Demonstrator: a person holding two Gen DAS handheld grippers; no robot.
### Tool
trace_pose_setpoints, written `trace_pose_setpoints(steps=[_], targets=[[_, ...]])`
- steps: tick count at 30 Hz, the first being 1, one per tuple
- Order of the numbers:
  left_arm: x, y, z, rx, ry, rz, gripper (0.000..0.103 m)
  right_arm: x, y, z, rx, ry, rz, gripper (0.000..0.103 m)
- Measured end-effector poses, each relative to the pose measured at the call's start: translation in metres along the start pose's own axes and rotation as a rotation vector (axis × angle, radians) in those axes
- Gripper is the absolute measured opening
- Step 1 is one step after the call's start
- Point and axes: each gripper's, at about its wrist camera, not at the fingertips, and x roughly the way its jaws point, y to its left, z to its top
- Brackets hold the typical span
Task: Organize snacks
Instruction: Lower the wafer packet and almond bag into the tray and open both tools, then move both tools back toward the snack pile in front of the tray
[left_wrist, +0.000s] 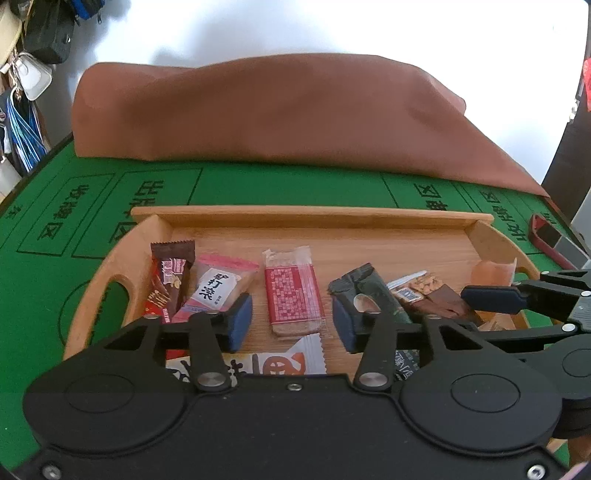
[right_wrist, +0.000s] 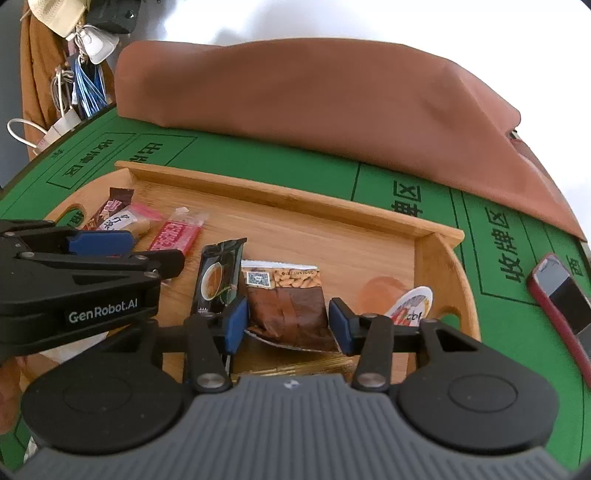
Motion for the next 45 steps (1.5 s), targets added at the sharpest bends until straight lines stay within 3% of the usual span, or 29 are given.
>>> trace_pose_setpoints(steps=[4, 12, 22, 27, 37, 45], targets=[[-0.011, 0.002, 0.0, -0.004, -0.015, -0.002, 0.055, -0.009, 0.001, 0.0, -0.006, -0.016, 0.003, 0.067], [-0.043, 0.003, -0.006, 0.023, -0.061, 0.016, 0.079, -0.035, 0.006, -0.008, -0.035, -0.059, 0.023, 0.073], [-0.089, 0.008, -0.028, 0.046, -0.117, 0.0, 0.08, -0.071, 0.018, -0.027, -0.073, -0.105, 0.078, 0.078], [-0.112, 0.009, -0.04, 0.061, -0.162, 0.005, 0.087, -0.089, 0.024, -0.037, -0.095, -0.136, 0.107, 0.08], [-0.16, 0.012, -0.079, 0.09, -0.219, -0.004, 0.09, -0.126, 0.033, -0.07, -0.157, -0.187, 0.151, 0.084], [-0.179, 0.015, -0.115, 0.1, -0.209, -0.006, 0.091, -0.147, 0.033, -0.101, -0.198, -0.191, 0.174, 0.084]])
